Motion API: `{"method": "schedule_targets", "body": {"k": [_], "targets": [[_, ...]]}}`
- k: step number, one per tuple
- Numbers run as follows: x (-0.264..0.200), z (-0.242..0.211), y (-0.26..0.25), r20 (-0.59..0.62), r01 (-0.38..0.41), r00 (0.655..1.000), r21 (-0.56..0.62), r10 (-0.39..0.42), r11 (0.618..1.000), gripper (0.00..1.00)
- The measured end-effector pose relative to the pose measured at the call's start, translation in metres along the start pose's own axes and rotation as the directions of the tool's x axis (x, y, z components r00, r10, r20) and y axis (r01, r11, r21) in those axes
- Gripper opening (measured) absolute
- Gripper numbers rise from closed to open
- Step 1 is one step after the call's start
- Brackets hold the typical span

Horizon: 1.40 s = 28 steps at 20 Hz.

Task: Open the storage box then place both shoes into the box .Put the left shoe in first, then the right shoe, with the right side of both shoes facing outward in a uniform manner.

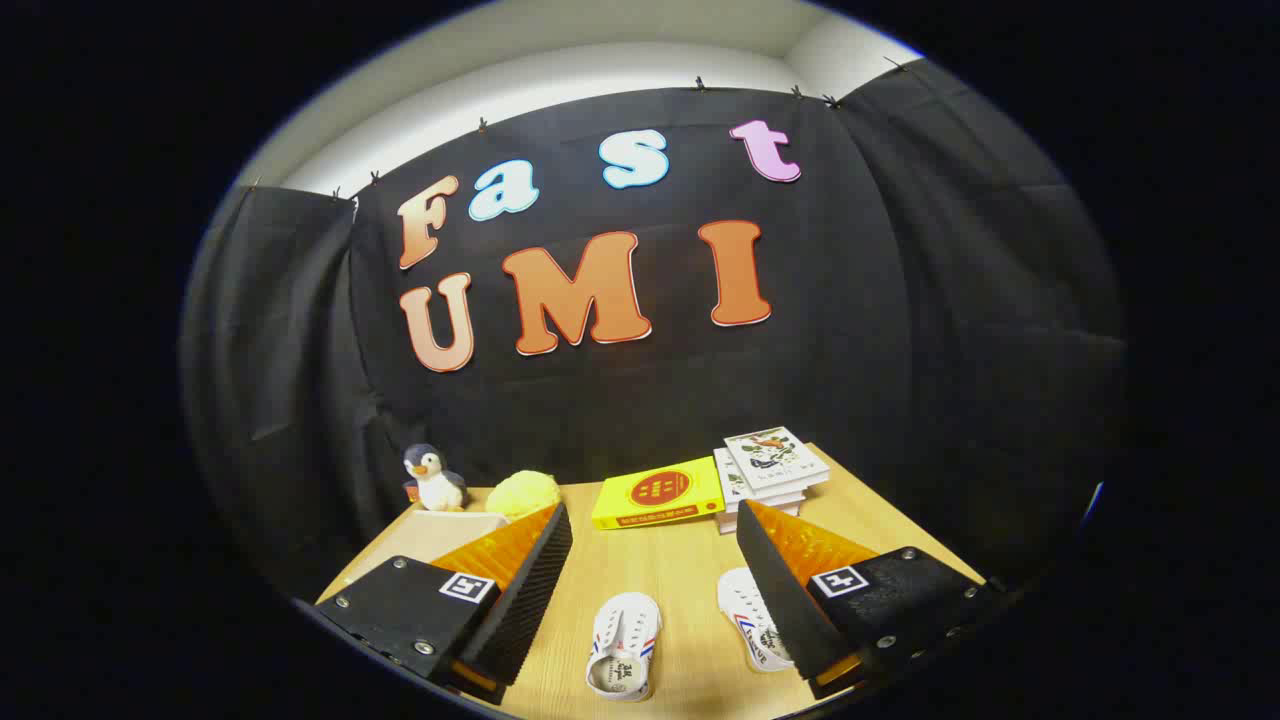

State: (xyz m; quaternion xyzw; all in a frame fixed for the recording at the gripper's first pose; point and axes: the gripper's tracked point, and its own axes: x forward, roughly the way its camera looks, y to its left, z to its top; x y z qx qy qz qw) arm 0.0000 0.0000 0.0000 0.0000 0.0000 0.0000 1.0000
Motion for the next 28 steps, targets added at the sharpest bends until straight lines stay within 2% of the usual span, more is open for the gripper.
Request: {"method": "schedule_targets", "body": {"k": [7, 11, 15, 22, 28], "targets": [[-0.002, 0.000, 0.014, 0.043, 0.101, 0.994, -0.057, -0.099, 0.993, 0.99], [0.002, 0.001, 0.021, 0.035, 0.117, 0.993, -0.083, -0.114, 0.990, 0.99], [0.017, -0.006, 0.025, 0.006, 0.065, 0.998, -0.077, -0.065, 0.995, 0.99], [0.051, -0.018, 0.021, -0.067, -0.071, 0.996, -0.101, 0.065, 0.992, 0.99], [0.055, -0.028, 0.023, -0.096, -0.102, 0.991, -0.103, 0.092, 0.989, 0.99]]}}
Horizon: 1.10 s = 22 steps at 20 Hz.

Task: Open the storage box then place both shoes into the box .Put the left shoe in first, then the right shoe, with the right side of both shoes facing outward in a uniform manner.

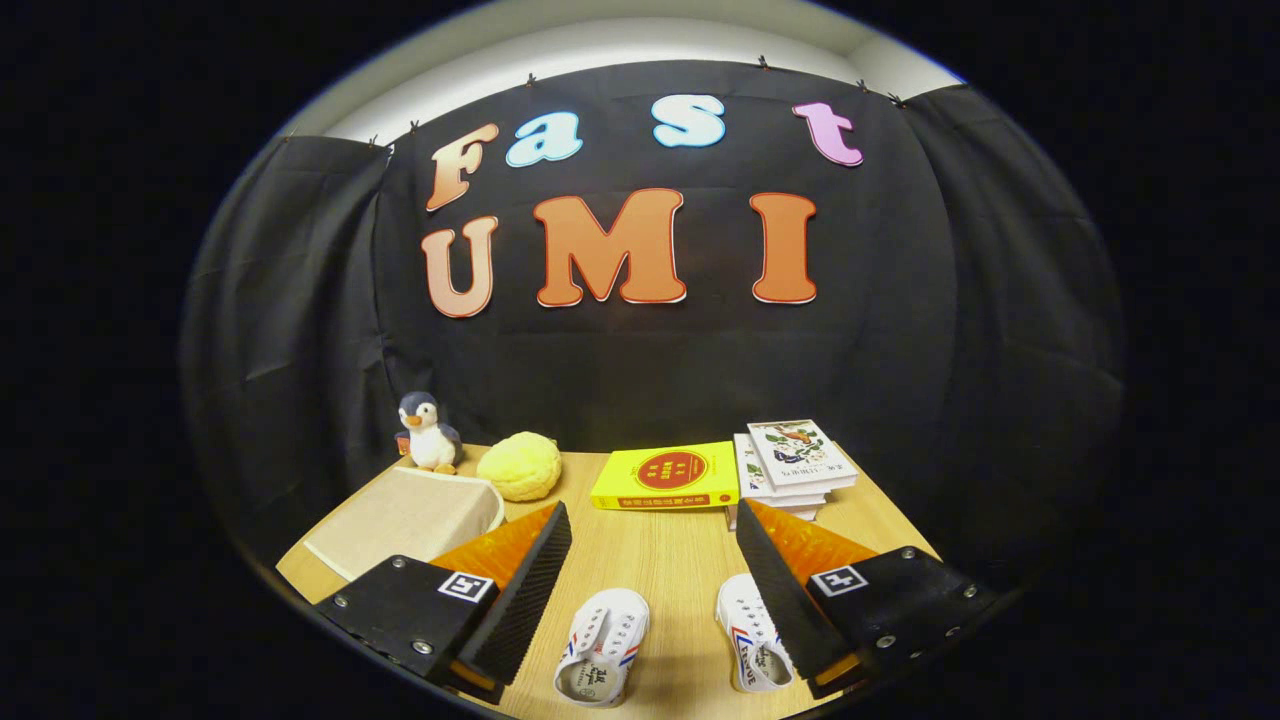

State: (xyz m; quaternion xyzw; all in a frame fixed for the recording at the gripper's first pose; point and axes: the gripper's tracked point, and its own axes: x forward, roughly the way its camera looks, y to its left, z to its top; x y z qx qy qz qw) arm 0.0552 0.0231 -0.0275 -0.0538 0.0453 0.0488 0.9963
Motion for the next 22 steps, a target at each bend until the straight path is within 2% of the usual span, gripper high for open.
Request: {"method": "schedule_targets", "body": {"k": [4, 6, 8, 11, 15, 17, 22], "targets": [[0.001, -0.018, 0.021, -0.055, -0.035, 0.998, 0.016, 0.036, 0.999, 0.99], [0.007, -0.030, 0.035, -0.099, -0.083, 0.991, 0.063, 0.089, 0.995, 0.99], [0.014, -0.043, 0.052, -0.141, -0.159, 0.973, 0.170, 0.183, 0.973, 0.99], [0.034, -0.064, 0.086, -0.194, -0.272, 0.911, 0.383, 0.365, 0.883, 0.99], [0.050, -0.096, 0.124, -0.234, -0.354, 0.789, 0.583, 0.568, 0.731, 0.99], [0.058, -0.109, 0.145, -0.240, -0.365, 0.725, 0.661, 0.646, 0.655, 0.98], [0.070, -0.139, 0.186, -0.252, -0.340, 0.611, 0.773, 0.751, 0.535, 0.98]]}}
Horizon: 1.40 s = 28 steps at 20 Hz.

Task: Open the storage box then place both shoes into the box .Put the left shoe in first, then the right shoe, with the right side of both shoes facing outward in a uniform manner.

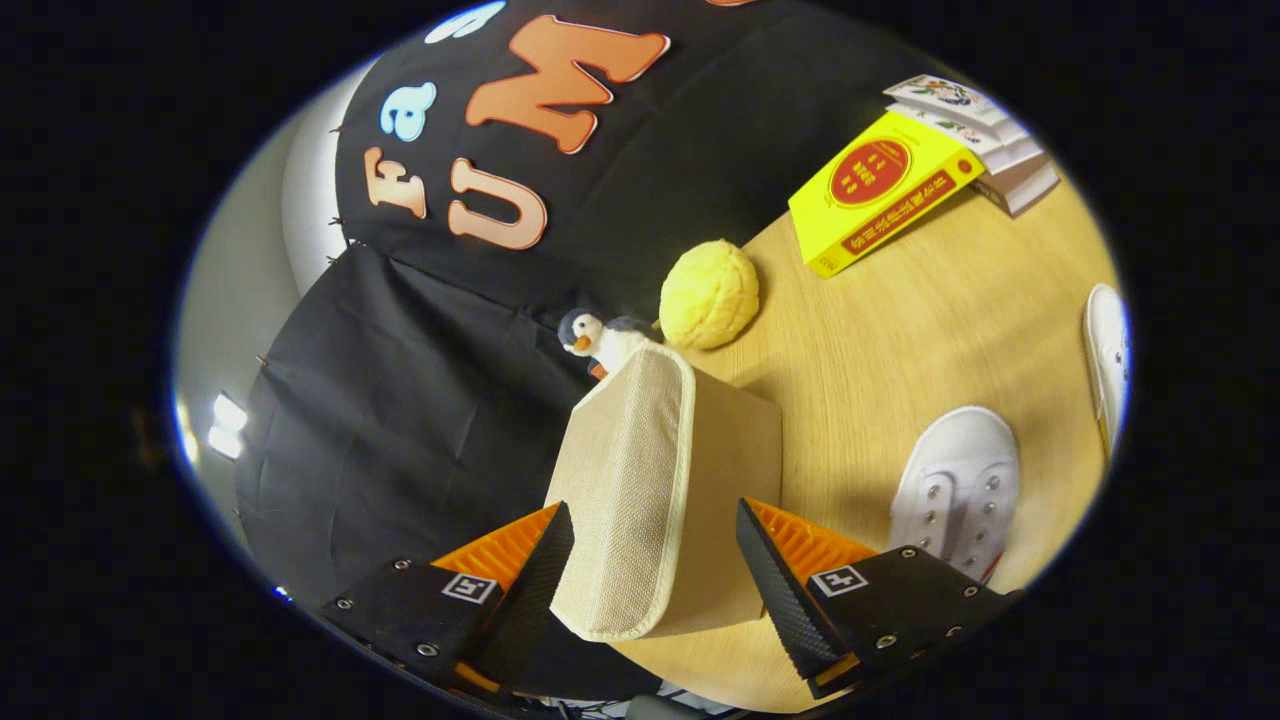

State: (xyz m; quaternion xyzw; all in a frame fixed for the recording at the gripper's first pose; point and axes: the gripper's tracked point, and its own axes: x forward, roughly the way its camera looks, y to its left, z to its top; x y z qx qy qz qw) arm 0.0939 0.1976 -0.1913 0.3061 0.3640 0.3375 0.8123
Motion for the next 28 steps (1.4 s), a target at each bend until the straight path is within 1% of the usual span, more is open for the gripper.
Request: {"method": "schedule_targets", "body": {"k": [2, 3, 5, 6, 8, 9, 10, 11, 12, 14, 15, 17, 19, 21, 26, 28], "targets": [[0.012, -0.008, 0.004, -0.033, -0.047, 0.998, 0.065, 0.049, 0.997, 0.97], [0.016, -0.011, 0.005, -0.045, -0.055, 0.997, 0.083, 0.059, 0.995, 0.96], [0.023, -0.017, 0.004, -0.066, -0.055, 0.996, 0.082, 0.061, 0.995, 0.95], [0.023, -0.020, 0.008, -0.079, -0.067, 0.994, 0.092, 0.074, 0.994, 0.94], [0.021, -0.019, 0.013, -0.084, -0.083, 0.992, 0.101, 0.092, 0.991, 0.84], [0.020, -0.018, 0.013, -0.086, -0.086, 0.992, 0.098, 0.095, 0.991, 0.75], [0.018, -0.018, 0.014, -0.085, -0.092, 0.991, 0.100, 0.101, 0.991, 0.72], [0.014, -0.016, 0.017, -0.083, -0.101, 0.990, 0.104, 0.110, 0.989, 0.60], [0.009, -0.013, 0.023, -0.077, -0.118, 0.989, 0.102, 0.126, 0.988, 0.57], [0.002, -0.002, 0.033, -0.039, -0.144, 0.988, 0.101, 0.149, 0.984, 0.47], [-0.001, 0.004, 0.036, -0.019, -0.143, 0.989, 0.096, 0.145, 0.985, 0.31], [-0.006, 0.011, 0.051, 0.005, -0.140, 0.990, 0.056, 0.140, 0.989, 0.18], [-0.016, 0.022, 0.075, 0.025, -0.161, 0.987, 0.036, 0.161, 0.986, 0.09], [-0.019, 0.031, 0.098, 0.045, -0.165, 0.985, 0.000, 0.165, 0.986, 0.03], [-0.009, 0.037, 0.161, 0.051, -0.175, 0.983, -0.067, 0.179, 0.982, 0.03], [0.003, 0.036, 0.187, 0.052, -0.174, 0.982, -0.091, 0.180, 0.980, 0.03]]}}
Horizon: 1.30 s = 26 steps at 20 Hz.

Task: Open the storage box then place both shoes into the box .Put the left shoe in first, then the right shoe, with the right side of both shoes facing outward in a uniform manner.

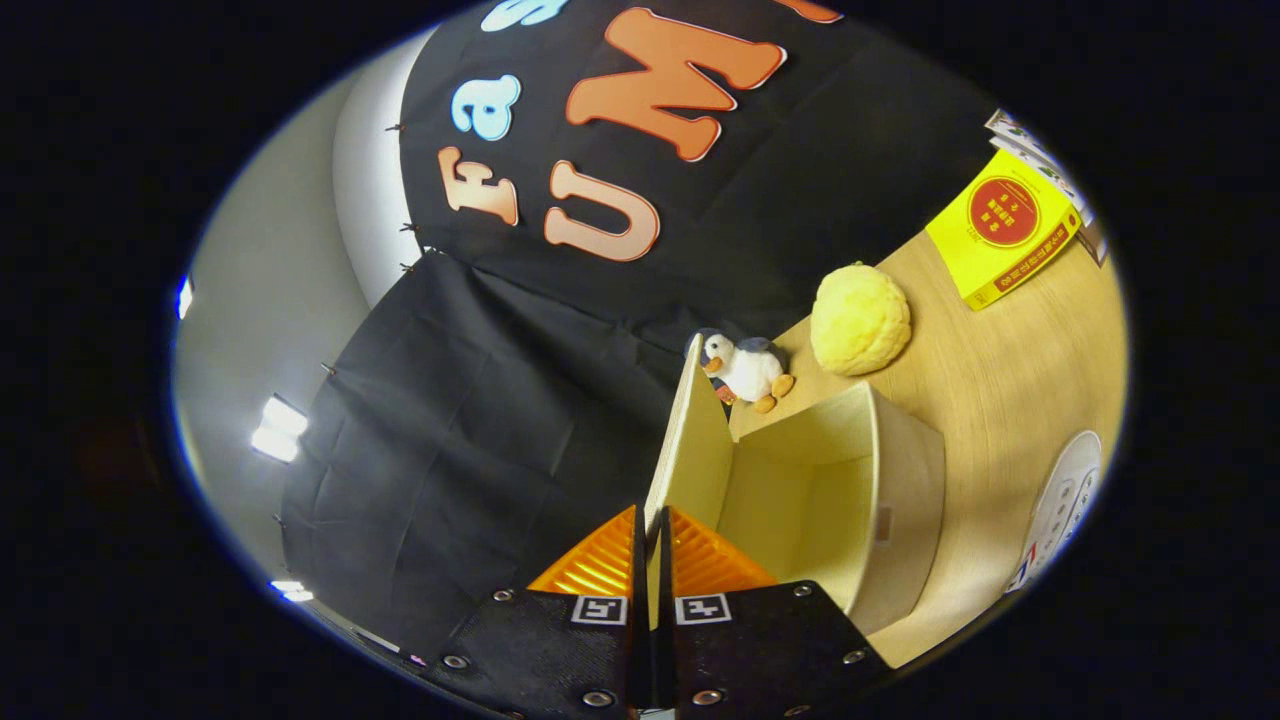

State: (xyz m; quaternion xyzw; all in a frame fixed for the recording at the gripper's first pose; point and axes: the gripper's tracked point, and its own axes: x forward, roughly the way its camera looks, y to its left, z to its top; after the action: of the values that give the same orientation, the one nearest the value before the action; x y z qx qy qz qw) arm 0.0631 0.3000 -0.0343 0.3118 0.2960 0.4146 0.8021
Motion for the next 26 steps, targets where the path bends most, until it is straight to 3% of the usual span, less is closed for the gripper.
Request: {"method": "schedule_targets", "body": {"k": [7, 12, 14, 16, 17, 20, 26], "targets": [[0.069, -0.018, 0.069, -0.013, -0.013, 1.000, -0.045, 0.012, 0.999, 0.03], [0.115, -0.048, 0.094, -0.069, 0.023, 0.997, -0.155, -0.034, 0.988, 0.12], [0.129, -0.057, 0.092, -0.084, 0.052, 0.994, -0.203, -0.070, 0.978, 0.23], [0.139, -0.066, 0.087, -0.088, 0.077, 0.991, -0.243, -0.101, 0.967, 0.48], [0.143, -0.069, 0.086, -0.091, 0.080, 0.990, -0.252, -0.106, 0.964, 0.67], [0.149, -0.078, 0.076, -0.109, 0.111, 0.983, -0.280, -0.146, 0.954, 0.96], [0.129, -0.066, 0.046, -0.066, 0.198, 0.971, -0.324, -0.231, 0.925, 0.98]]}}
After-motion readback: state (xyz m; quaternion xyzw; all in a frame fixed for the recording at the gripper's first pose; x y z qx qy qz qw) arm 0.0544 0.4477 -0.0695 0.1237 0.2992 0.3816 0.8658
